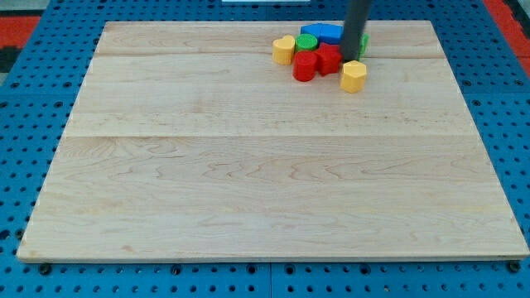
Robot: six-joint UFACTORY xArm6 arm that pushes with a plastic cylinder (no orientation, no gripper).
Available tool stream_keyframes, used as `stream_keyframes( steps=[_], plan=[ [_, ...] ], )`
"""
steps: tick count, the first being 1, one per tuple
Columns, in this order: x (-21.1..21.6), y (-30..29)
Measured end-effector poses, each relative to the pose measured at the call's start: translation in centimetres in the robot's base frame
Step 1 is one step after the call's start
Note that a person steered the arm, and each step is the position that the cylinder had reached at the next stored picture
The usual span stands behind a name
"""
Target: Slide the red heart to top left
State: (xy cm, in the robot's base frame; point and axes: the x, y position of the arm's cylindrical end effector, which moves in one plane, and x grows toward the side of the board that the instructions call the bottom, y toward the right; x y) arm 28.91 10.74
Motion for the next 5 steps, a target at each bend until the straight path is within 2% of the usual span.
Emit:
stream_keyframes(
  steps=[1,2,4,5],
  plan=[
    [2.2,-3.1],
    [2.1,-5.8],
    [1.3,-1.8],
    [0.7,-2.3]
  ],
)
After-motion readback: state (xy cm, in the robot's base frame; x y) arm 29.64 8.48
